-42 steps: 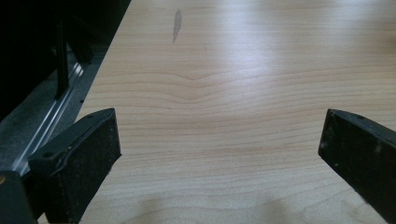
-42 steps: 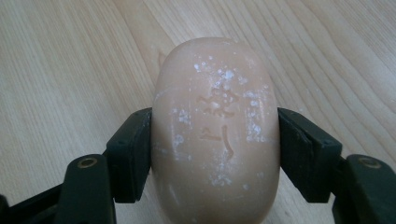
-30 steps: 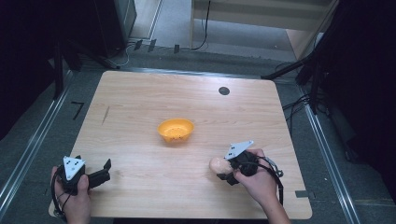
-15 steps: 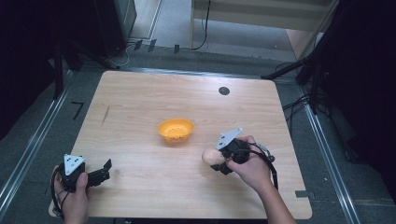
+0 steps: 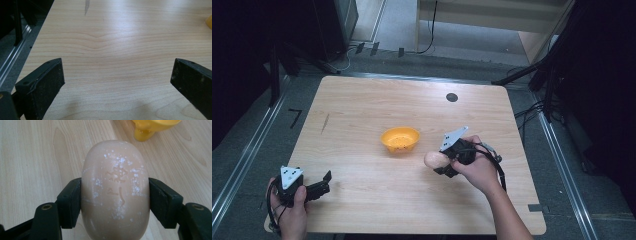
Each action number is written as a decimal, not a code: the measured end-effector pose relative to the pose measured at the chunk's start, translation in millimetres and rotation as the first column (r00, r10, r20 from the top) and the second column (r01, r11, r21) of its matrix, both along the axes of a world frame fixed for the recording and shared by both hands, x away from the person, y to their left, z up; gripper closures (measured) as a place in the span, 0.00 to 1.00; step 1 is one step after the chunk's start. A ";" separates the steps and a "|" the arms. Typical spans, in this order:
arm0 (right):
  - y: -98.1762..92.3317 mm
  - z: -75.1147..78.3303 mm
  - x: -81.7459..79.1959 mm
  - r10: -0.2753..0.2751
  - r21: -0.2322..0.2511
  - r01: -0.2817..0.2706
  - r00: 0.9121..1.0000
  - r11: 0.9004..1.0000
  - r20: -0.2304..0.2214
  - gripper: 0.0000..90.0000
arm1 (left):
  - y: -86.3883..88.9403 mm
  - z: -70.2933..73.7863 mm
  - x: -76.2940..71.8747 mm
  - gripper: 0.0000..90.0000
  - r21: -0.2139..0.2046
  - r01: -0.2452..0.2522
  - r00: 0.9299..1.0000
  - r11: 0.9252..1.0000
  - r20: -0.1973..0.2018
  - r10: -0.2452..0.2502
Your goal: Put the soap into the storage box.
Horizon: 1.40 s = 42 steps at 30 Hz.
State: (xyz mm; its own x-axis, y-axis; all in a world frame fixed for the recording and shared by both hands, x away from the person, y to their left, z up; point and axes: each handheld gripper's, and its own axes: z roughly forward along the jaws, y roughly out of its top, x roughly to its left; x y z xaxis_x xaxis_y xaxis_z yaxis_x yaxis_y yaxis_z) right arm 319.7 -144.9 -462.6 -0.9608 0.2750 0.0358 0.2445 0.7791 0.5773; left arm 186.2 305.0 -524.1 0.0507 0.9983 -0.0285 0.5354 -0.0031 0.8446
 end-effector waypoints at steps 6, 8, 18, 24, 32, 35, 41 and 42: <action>4.0 6.2 6.9 0.032 0.002 -0.032 0.999 0.999 0.008 0.37 | -2.0 -0.2 0.8 0.00 0.017 0.002 1.000 1.000 -0.007 -0.002; 5.7 6.6 8.9 0.046 -0.006 -0.046 0.999 0.999 0.011 0.37 | -2.7 -0.3 0.8 0.00 0.022 0.000 1.000 1.000 -0.005 0.000; 9.2 8.7 18.4 0.068 -0.033 -0.067 0.998 0.997 0.006 0.37 | -4.4 -0.3 0.9 0.00 0.040 0.010 1.000 0.999 -0.010 -0.010; 14.0 14.7 26.5 0.084 -0.021 -0.083 0.996 0.996 0.015 0.37 | -4.6 -0.2 0.6 0.00 0.040 0.008 1.000 0.999 -0.009 -0.008; 18.7 19.6 35.7 0.083 -0.036 -0.083 0.997 0.996 0.001 0.37 | -4.8 -0.4 0.8 0.00 0.041 0.009 1.000 0.999 -0.009 -0.008; 19.7 21.3 39.6 0.088 -0.034 -0.088 0.996 0.996 0.007 0.37 | -5.2 -0.3 1.0 0.00 0.047 0.008 1.000 0.999 -0.012 -0.007; 25.4 27.0 45.0 0.097 -0.033 -0.097 0.995 0.995 0.009 0.37 | -4.8 -0.4 1.5 0.00 0.045 0.012 1.000 0.999 -0.016 -0.011; 26.9 27.9 46.1 0.100 -0.034 -0.100 0.995 0.994 0.009 0.37 | -5.0 -0.3 1.3 0.00 0.047 0.009 1.000 0.999 -0.016 -0.009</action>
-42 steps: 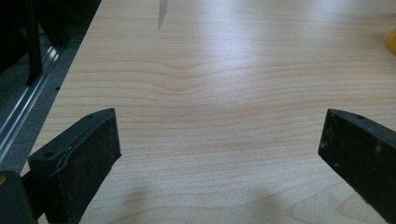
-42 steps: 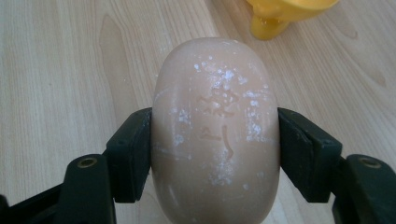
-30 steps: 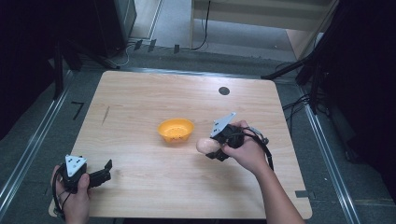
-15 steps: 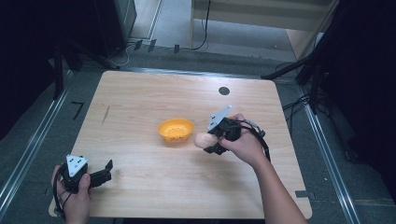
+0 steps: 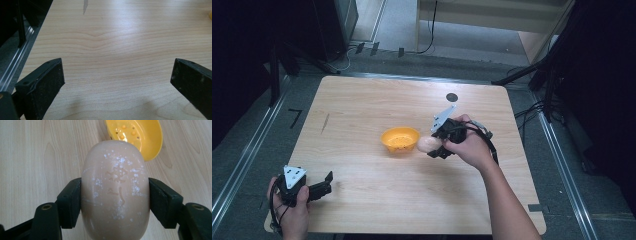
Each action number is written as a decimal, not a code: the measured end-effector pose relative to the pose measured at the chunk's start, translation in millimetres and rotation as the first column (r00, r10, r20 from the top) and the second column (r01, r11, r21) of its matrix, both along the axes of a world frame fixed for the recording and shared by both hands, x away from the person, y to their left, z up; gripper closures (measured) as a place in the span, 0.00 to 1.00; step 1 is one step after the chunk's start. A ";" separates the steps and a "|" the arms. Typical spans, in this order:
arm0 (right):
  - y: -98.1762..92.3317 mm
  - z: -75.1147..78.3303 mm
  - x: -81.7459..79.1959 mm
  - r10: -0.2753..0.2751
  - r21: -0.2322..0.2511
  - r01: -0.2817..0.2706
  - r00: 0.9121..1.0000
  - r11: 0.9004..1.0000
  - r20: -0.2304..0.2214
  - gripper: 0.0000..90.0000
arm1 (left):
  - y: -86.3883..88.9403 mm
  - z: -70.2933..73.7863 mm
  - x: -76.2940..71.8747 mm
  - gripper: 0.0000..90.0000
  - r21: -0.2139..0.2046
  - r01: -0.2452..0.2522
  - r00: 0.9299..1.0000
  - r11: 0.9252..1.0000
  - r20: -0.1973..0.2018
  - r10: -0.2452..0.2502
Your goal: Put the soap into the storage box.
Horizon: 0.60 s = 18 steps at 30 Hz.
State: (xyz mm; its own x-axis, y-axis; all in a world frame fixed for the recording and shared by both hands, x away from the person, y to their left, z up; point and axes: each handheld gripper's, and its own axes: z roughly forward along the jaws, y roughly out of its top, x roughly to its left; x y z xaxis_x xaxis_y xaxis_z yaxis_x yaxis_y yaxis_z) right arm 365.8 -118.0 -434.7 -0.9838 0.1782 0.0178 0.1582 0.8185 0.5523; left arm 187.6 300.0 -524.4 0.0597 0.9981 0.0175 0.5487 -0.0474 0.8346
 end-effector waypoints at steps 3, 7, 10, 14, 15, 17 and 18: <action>5.9 2.2 4.1 0.015 0.003 -0.015 1.000 1.000 0.006 0.37 | 0.3 -0.1 0.4 0.00 -0.001 -0.001 1.000 1.000 -0.001 0.001; 16.1 3.0 10.3 0.033 -0.004 -0.033 0.999 0.999 0.013 0.37 | 0.7 -0.1 0.4 0.00 -0.005 0.000 1.000 1.000 -0.002 0.000; 21.9 1.6 14.2 0.031 0.004 -0.031 0.999 0.999 0.011 0.37 | 0.6 0.0 0.3 0.00 -0.005 0.000 1.000 1.000 -0.001 0.000; 28.3 -2.8 19.9 0.034 0.003 -0.034 0.999 0.999 0.013 0.37 | 0.5 -0.1 0.5 0.00 -0.002 0.000 1.000 1.000 -0.002 0.000; 29.7 -3.4 21.2 0.033 0.000 -0.033 0.999 0.999 0.018 0.37 | 0.6 0.0 0.4 0.00 -0.004 0.001 1.000 1.000 -0.003 -0.001; 31.8 -2.9 23.6 0.035 -0.002 -0.035 0.999 0.999 0.018 0.37 | 0.9 0.0 0.4 0.00 -0.006 -0.001 1.000 1.000 -0.002 0.001; 32.9 -2.7 24.4 0.032 0.004 -0.032 0.999 0.999 0.017 0.37 | 0.9 0.0 0.3 0.00 -0.004 -0.001 1.000 1.000 -0.002 0.001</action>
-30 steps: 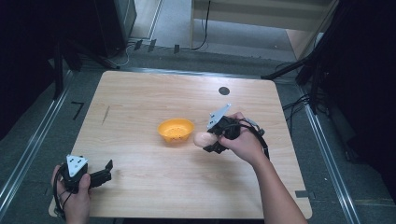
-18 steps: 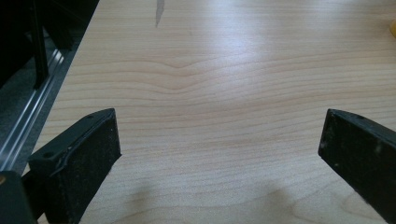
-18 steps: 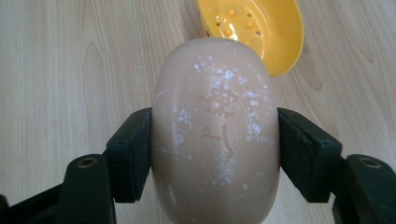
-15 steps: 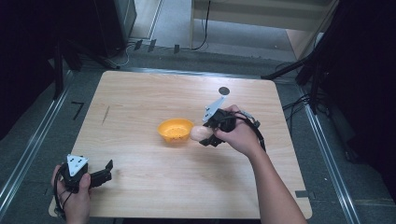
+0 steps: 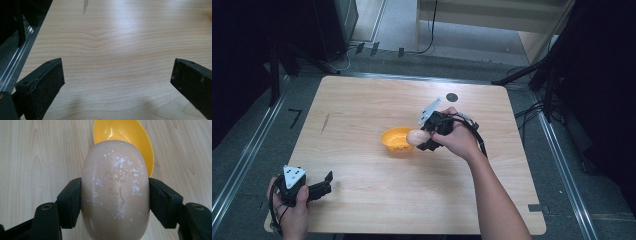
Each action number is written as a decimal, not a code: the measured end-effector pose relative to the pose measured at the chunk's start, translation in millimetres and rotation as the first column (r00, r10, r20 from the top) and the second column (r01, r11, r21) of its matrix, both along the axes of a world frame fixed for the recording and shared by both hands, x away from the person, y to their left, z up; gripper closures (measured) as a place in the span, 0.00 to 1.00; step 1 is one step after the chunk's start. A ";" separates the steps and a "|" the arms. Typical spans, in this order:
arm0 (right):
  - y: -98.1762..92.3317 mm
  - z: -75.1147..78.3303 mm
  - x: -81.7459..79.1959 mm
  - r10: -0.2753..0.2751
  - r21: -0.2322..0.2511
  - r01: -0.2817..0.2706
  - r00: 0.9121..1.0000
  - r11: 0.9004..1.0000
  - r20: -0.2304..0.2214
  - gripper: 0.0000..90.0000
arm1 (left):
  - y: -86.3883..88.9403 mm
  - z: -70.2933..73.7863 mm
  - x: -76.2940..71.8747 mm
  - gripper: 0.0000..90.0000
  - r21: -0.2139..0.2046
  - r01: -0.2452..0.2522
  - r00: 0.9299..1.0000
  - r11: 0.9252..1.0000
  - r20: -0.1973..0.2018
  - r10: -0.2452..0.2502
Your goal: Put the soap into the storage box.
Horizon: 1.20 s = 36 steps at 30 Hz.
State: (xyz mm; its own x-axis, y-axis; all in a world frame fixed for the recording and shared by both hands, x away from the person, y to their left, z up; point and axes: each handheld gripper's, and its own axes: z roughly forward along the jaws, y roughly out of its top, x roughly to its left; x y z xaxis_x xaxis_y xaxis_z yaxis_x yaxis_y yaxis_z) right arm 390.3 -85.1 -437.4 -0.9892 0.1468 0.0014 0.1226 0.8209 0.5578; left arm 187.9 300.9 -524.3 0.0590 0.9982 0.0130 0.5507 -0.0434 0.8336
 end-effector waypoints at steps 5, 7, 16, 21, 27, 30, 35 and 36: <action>6.2 1.7 4.5 0.000 0.007 0.000 1.000 1.000 -0.001 0.37 | -0.3 -0.1 0.1 0.00 0.000 -0.001 1.000 1.000 0.000 0.001; 8.3 0.0 6.6 0.008 0.013 -0.008 1.000 1.000 -0.004 0.37 | -0.2 -0.1 0.3 0.00 -0.001 -0.002 1.000 1.000 0.000 0.002; 21.6 -5.6 15.2 0.024 -0.018 -0.024 1.000 1.000 0.002 0.37 | 0.6 -0.2 1.0 0.00 -0.008 0.000 1.000 1.000 -0.009 0.000; 30.9 -7.5 18.2 0.036 -0.015 -0.036 0.999 0.999 0.002 0.37 | 0.5 -0.2 1.0 0.00 -0.008 0.000 1.000 1.000 -0.010 0.000; 45.1 -6.8 20.0 0.071 -0.032 -0.071 0.997 0.997 0.010 0.37 | 1.4 0.0 0.8 0.00 -0.012 -0.001 1.000 1.000 -0.009 0.001; 51.3 -6.3 21.3 0.105 -0.038 -0.104 0.994 0.994 0.017 0.37 | 1.4 0.0 0.9 0.00 -0.014 -0.001 1.000 1.000 -0.010 0.001; 59.0 -7.0 22.1 0.151 -0.054 -0.150 0.988 0.987 0.021 0.37 | 1.5 -0.1 1.2 0.00 -0.019 -0.003 1.000 1.000 -0.012 0.003; 60.3 -7.5 22.3 0.155 -0.059 -0.153 0.988 0.986 0.024 0.37 | 1.5 -0.1 1.3 0.00 -0.020 -0.004 1.000 1.000 -0.011 0.004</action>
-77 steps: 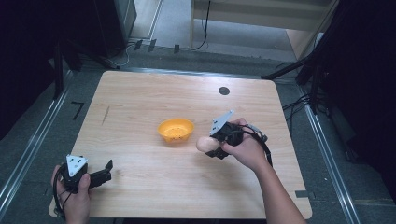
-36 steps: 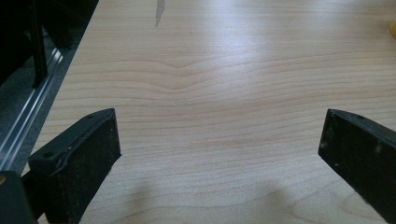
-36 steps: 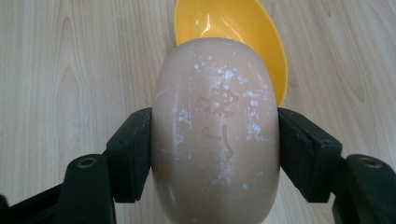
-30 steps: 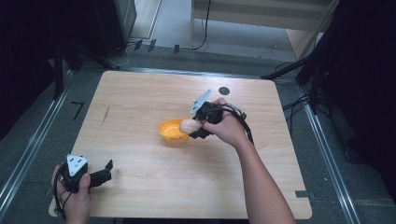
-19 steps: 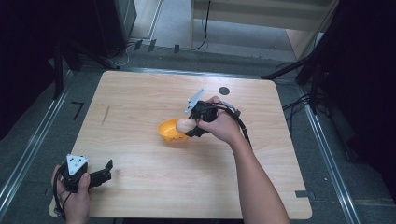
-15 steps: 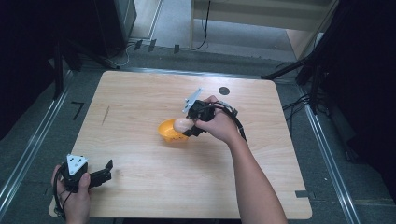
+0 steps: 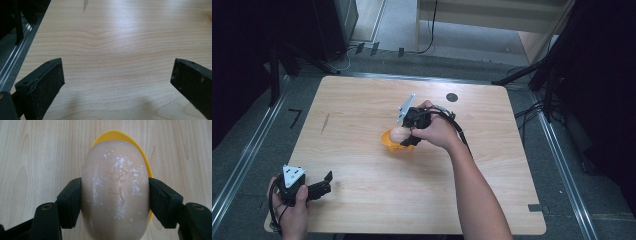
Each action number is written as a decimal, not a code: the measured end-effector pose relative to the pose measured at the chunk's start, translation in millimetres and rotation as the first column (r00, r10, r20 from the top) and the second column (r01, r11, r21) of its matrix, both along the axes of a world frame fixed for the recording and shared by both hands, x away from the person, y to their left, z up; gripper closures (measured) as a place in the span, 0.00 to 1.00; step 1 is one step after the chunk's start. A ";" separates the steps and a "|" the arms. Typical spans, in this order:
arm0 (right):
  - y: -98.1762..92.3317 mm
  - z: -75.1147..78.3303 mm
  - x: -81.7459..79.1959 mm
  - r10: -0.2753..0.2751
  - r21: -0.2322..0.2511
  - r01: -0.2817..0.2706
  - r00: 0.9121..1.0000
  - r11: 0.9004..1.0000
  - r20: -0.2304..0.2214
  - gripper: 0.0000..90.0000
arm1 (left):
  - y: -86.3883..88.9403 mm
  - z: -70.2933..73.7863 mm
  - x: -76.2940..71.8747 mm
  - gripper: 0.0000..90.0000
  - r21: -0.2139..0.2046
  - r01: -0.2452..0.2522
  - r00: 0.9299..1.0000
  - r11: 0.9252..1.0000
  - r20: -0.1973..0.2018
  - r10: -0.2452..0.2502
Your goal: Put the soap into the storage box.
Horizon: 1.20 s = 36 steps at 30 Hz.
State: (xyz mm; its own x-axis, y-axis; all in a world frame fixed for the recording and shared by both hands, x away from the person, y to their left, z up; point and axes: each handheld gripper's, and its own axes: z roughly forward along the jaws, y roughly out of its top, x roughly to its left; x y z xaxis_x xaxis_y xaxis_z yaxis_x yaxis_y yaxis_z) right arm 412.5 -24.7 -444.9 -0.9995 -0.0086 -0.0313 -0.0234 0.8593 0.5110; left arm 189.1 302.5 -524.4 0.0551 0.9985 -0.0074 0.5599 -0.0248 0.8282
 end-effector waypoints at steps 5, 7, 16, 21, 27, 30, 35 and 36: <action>4.6 -3.5 3.1 0.005 -0.010 -0.005 1.000 1.000 0.010 0.37 | 0.6 -0.1 0.1 0.00 -0.004 0.000 1.000 1.000 0.002 0.000; 6.5 -4.5 4.1 0.007 -0.019 -0.006 1.000 1.000 0.010 0.37 | 0.5 -0.2 0.2 0.00 -0.005 -0.002 1.000 1.000 0.002 0.002; 13.9 -6.1 7.2 0.026 -0.051 -0.025 1.000 0.998 0.010 0.37 | 0.9 -0.3 0.2 0.00 -0.009 0.000 1.000 1.000 0.003 0.000; 15.2 -8.5 8.2 0.034 -0.045 -0.034 0.999 0.998 -0.002 0.37 | 0.9 -0.2 0.3 0.00 -0.010 -0.003 1.000 1.000 0.001 0.003; 16.0 -11.6 9.6 0.034 -0.058 -0.034 0.999 0.998 -0.003 0.37 | 1.0 -0.3 0.5 0.00 -0.013 -0.003 1.000 1.000 -0.001 0.003; 15.4 -12.6 10.6 0.028 -0.060 -0.029 1.000 0.998 -0.012 0.37 | 1.1 -0.3 0.6 0.00 -0.013 -0.006 1.000 1.000 -0.002 0.006; 12.2 -3.8 13.0 0.012 0.012 -0.011 1.000 1.000 -0.024 0.36 | 1.2 -0.2 0.8 0.00 -0.011 -0.008 1.000 1.000 -0.003 0.008; 11.8 -2.3 13.1 0.011 0.010 -0.011 1.000 1.000 -0.021 0.36 | 1.2 -0.3 0.8 0.00 -0.011 -0.008 1.000 1.000 -0.003 0.008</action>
